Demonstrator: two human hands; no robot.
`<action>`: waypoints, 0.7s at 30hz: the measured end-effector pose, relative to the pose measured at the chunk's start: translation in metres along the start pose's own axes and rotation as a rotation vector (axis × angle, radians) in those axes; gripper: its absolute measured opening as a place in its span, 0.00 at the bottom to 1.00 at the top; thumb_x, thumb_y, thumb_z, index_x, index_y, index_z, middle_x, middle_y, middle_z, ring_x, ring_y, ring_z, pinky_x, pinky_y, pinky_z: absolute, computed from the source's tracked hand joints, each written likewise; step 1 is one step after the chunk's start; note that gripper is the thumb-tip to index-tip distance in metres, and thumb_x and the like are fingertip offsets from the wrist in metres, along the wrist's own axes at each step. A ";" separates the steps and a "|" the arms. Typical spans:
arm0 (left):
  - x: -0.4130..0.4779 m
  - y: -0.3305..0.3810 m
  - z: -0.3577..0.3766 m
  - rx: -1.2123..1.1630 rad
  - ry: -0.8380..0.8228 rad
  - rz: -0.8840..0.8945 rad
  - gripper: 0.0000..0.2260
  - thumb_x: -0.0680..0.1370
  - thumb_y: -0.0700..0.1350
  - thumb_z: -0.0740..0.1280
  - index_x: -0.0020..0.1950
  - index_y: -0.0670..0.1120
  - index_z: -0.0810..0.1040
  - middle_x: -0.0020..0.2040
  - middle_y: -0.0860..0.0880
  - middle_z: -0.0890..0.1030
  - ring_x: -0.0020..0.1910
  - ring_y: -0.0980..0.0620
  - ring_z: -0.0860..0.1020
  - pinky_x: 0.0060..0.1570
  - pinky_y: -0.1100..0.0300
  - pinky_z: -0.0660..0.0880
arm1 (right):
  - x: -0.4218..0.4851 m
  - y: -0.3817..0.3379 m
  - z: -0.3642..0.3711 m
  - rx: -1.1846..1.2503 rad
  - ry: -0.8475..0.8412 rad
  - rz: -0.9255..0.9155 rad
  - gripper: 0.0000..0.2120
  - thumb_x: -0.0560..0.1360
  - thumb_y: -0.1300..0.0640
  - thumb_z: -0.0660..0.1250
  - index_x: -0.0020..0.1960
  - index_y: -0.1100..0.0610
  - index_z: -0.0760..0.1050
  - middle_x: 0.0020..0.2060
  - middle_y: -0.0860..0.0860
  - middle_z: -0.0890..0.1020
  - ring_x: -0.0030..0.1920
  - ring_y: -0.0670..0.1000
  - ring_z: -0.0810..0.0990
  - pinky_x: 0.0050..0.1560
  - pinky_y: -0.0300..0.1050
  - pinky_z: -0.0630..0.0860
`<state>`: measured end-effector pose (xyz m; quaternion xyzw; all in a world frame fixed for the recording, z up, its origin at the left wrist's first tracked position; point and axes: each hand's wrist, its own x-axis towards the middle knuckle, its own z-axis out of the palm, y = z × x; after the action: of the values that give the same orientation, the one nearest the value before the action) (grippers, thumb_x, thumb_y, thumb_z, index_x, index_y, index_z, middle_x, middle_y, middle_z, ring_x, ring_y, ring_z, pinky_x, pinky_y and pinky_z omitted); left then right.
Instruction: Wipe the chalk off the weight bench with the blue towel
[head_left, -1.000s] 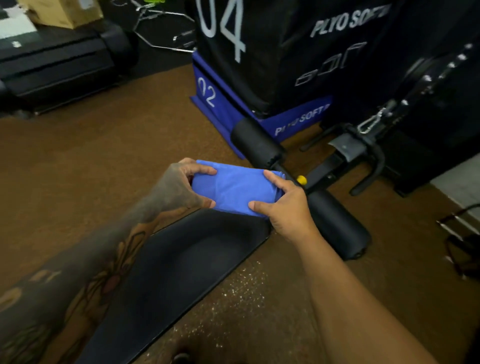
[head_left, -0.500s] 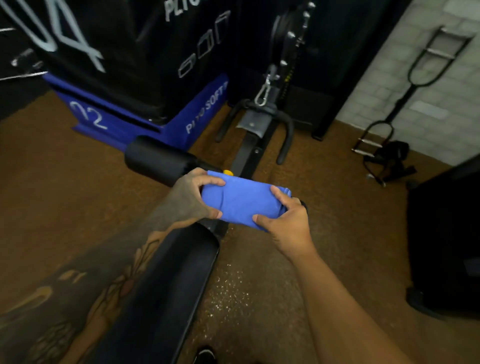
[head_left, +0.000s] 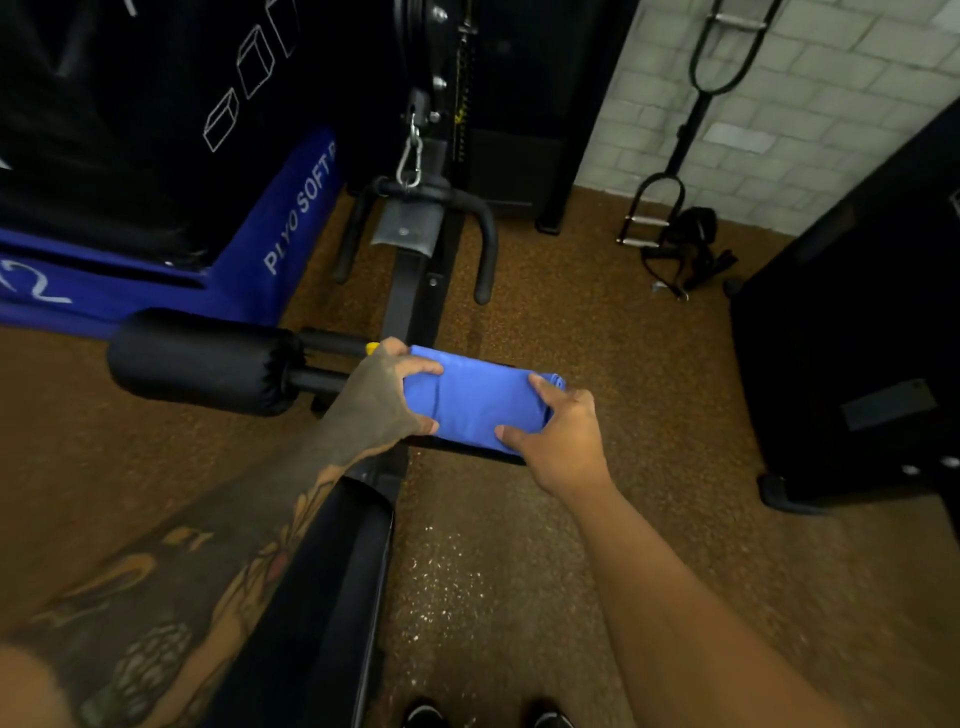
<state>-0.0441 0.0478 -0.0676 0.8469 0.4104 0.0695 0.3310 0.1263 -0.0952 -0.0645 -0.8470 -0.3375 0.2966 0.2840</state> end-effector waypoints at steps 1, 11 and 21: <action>0.000 -0.002 0.000 0.013 -0.013 0.001 0.32 0.63 0.45 0.82 0.66 0.47 0.78 0.66 0.43 0.67 0.62 0.47 0.69 0.59 0.57 0.67 | 0.000 0.001 -0.001 -0.030 -0.012 -0.003 0.38 0.71 0.50 0.77 0.76 0.52 0.65 0.64 0.54 0.63 0.63 0.54 0.71 0.63 0.38 0.65; -0.002 -0.003 0.003 0.464 0.008 0.230 0.33 0.78 0.62 0.63 0.78 0.47 0.61 0.80 0.47 0.59 0.79 0.46 0.55 0.75 0.37 0.52 | -0.003 -0.003 0.010 -0.520 -0.007 -0.227 0.34 0.82 0.37 0.47 0.81 0.54 0.43 0.81 0.51 0.45 0.80 0.54 0.42 0.78 0.58 0.45; 0.000 0.018 -0.020 0.511 -0.031 0.167 0.37 0.78 0.67 0.45 0.80 0.44 0.51 0.82 0.47 0.50 0.81 0.50 0.45 0.77 0.39 0.43 | 0.010 -0.019 -0.024 -0.472 0.003 -0.292 0.38 0.80 0.35 0.50 0.81 0.56 0.43 0.81 0.53 0.43 0.80 0.52 0.38 0.77 0.57 0.38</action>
<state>-0.0397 0.0503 -0.0405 0.9348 0.3383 -0.0224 0.1057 0.1417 -0.0831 -0.0389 -0.8325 -0.5155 0.1644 0.1189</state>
